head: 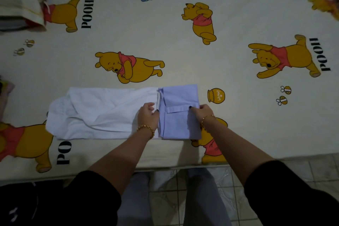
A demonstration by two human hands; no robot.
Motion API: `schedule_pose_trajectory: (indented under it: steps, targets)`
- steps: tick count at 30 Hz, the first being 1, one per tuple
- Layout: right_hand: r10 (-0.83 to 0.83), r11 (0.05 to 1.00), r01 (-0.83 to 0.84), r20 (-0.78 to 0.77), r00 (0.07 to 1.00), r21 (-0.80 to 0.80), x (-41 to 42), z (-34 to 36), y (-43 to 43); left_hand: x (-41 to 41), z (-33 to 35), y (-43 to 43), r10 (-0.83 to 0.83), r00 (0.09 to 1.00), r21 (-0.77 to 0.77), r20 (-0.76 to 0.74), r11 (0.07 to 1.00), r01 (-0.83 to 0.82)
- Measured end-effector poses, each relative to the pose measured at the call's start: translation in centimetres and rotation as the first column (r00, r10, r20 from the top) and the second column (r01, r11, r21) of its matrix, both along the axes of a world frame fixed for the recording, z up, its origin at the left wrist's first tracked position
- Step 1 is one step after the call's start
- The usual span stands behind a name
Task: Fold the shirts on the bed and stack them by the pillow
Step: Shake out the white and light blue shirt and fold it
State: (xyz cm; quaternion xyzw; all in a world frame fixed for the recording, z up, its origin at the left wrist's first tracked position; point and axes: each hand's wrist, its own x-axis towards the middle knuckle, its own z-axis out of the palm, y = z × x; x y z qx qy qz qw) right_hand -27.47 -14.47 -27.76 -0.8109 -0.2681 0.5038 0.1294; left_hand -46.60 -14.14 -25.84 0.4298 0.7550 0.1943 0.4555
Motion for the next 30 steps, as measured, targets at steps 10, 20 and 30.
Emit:
schedule_pose_trajectory:
  steps: [10,20,30]
  targets:
    - [-0.091,0.985,0.161,-0.615,0.783,0.06,-10.6,7.1,1.1,-5.2,4.2,2.0,-0.058,0.933,-0.006,0.354,0.998,0.065]
    - [-0.07,0.992,0.082,-0.126,0.99,0.091,-19.5,1.4,3.1,-22.3,2.6,4.9,0.199,0.969,-0.043,0.144,0.98,-0.195]
    - [-0.133,0.991,0.118,-0.291,0.947,-0.067,-23.8,-0.1,4.8,-30.3,-0.7,5.2,0.051,0.998,-0.161,0.044,0.986,-0.043]
